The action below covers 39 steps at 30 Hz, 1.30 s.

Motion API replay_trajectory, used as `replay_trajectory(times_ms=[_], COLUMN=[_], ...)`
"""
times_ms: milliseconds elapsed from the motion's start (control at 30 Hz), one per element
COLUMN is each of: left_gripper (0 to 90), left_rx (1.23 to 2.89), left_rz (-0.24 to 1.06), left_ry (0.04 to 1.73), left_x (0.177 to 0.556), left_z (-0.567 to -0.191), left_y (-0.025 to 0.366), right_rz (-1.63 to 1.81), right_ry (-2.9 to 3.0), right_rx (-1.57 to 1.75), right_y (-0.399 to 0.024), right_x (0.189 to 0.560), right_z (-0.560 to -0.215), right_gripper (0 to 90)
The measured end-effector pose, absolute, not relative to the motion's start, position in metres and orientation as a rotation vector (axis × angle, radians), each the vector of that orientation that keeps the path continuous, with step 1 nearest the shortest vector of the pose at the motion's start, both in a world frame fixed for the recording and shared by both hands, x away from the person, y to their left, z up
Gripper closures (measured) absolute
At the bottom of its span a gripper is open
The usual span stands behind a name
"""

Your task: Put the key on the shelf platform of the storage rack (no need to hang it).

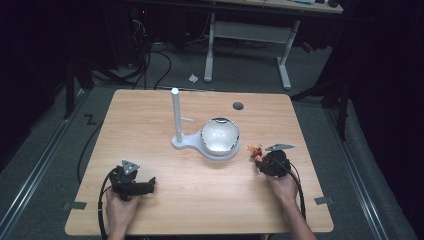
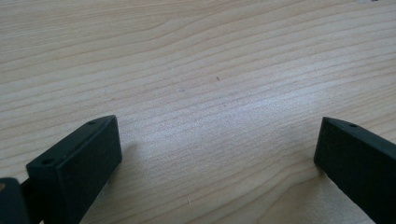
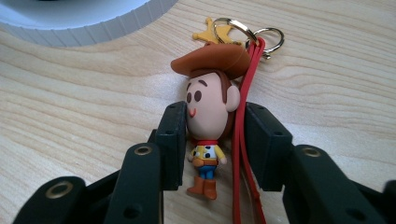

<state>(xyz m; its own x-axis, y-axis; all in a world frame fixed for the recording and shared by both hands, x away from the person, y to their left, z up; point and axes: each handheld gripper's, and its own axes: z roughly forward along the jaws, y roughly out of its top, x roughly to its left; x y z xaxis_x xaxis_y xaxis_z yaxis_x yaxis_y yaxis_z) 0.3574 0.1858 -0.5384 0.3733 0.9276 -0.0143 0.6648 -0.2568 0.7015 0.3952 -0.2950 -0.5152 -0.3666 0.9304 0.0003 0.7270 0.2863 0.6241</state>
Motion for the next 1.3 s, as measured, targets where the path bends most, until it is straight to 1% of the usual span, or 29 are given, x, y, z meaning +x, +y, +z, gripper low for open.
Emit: replay_trajectory(times_ms=[567,1300], left_gripper=[1.1,1.8], left_rx=[2.013,2.013], left_rz=[0.544,0.543], left_ry=[1.37,1.364], left_x=[0.357,0.357], left_z=[-0.538,-0.538], left_y=[0.186,0.186], right_rz=[0.825,0.957], right_ry=[2.188,2.186], right_rx=[1.425,1.368], right_y=[-0.302,-0.31], right_x=[0.383,0.362], right_z=[-0.508,-0.458], right_gripper=[63.5,63.6])
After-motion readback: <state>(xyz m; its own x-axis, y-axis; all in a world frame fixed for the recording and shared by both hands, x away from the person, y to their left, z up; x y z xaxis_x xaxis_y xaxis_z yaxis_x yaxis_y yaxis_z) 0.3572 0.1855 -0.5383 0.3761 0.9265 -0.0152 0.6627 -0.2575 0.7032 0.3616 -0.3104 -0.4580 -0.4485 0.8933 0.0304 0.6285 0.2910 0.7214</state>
